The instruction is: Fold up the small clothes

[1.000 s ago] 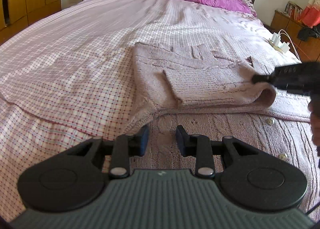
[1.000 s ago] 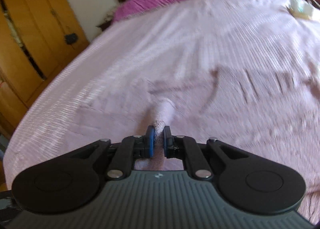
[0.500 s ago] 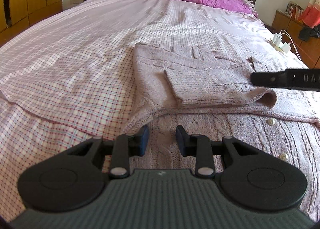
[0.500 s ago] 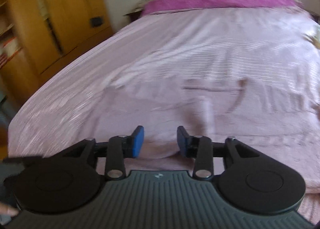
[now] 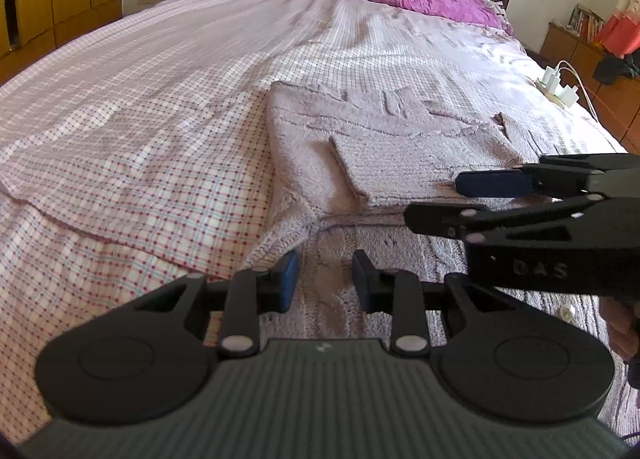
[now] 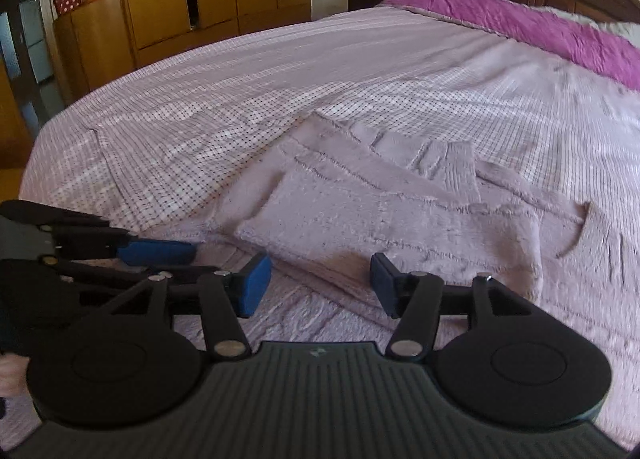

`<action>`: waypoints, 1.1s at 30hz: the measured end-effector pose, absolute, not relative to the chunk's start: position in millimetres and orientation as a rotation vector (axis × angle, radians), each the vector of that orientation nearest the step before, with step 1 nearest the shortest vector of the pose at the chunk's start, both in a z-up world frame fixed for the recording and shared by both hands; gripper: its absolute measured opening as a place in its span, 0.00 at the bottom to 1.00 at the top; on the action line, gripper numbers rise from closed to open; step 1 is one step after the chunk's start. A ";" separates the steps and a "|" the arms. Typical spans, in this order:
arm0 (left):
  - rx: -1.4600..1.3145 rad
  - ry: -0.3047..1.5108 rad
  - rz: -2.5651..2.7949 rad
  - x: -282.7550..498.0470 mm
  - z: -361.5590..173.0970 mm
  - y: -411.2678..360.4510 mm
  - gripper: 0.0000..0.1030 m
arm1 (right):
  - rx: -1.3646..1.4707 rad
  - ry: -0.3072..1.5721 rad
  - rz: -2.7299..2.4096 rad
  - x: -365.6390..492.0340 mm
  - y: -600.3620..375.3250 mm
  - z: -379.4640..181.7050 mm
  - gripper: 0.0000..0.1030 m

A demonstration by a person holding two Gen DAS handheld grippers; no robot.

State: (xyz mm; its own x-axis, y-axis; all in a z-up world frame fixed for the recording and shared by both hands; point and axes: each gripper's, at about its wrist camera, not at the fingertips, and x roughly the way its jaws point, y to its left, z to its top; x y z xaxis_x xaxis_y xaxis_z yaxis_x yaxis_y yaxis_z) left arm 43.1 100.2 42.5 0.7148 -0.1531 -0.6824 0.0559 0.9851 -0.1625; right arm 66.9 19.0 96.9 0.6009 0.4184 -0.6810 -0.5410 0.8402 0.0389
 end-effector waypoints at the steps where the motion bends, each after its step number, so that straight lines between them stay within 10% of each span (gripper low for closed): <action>1: -0.138 0.766 -0.118 42.8 42.5 101.1 0.31 | -0.183 0.743 0.562 69.5 20.2 95.5 0.60; 8: -0.132 0.761 -0.120 40.9 41.8 100.0 0.31 | -0.155 0.711 0.538 76.5 19.1 96.5 0.09; 33: -0.003 0.684 -0.209 60.5 36.8 67.8 0.31 | 0.316 0.388 0.176 62.0 -169.2 204.4 0.07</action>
